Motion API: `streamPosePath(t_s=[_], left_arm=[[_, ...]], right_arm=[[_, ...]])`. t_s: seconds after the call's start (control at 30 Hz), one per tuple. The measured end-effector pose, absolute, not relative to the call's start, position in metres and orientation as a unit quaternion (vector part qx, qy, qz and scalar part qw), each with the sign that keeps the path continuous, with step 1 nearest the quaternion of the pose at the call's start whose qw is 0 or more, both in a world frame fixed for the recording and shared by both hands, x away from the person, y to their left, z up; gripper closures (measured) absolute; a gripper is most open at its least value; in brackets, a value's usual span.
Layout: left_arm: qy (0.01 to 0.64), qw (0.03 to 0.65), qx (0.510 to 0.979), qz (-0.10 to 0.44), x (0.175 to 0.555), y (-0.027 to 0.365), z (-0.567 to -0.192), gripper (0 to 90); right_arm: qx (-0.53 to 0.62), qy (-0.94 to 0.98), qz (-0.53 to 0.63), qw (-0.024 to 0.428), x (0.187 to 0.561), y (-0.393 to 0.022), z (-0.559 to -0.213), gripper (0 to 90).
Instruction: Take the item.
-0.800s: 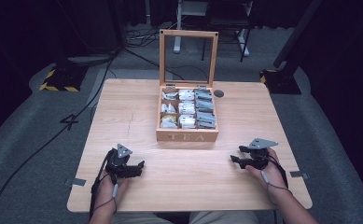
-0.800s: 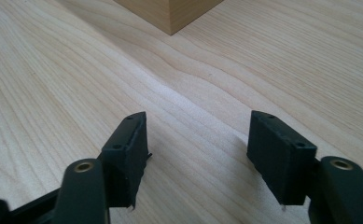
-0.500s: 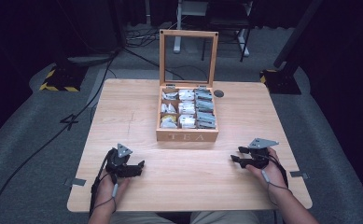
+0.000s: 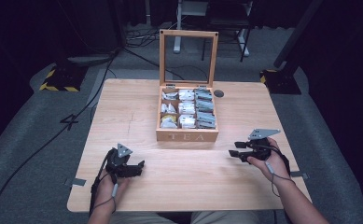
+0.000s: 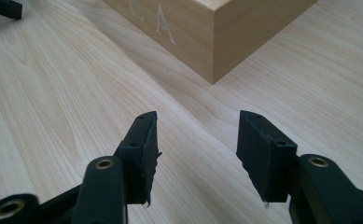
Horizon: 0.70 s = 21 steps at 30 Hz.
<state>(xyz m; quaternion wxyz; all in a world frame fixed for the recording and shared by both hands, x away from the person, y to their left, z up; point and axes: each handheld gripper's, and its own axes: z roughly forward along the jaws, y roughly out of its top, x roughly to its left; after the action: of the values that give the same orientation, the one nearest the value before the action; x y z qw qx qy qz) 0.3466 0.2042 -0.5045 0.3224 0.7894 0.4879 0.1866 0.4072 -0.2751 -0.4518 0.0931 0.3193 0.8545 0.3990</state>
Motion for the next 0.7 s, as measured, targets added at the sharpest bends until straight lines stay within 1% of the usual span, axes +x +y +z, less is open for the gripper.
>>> streamPosePath(t_s=[0.17, 0.43, 0.6, 0.7], left_arm=[[0.488, 0.323, 0.789, 0.186, 0.347, 0.204, -0.505, 14.3], [0.491, 0.325, 0.786, 0.187, 0.345, 0.205, -0.505, 14.9], [0.492, 0.323, 0.786, 0.188, 0.344, 0.206, -0.505, 14.9], [0.492, 0.322, 0.787, 0.189, 0.344, 0.206, -0.504, 14.8]], right_arm=[[0.313, 0.85, 0.412, 0.096, 0.413, -0.27, -0.431, 47.1], [0.289, 0.863, 0.403, 0.095, 0.424, -0.26, -0.411, 52.2], [0.278, 0.864, 0.411, 0.088, 0.434, -0.25, -0.397, 57.6], [0.275, 0.862, 0.416, 0.089, 0.442, -0.243, -0.392, 57.8]])
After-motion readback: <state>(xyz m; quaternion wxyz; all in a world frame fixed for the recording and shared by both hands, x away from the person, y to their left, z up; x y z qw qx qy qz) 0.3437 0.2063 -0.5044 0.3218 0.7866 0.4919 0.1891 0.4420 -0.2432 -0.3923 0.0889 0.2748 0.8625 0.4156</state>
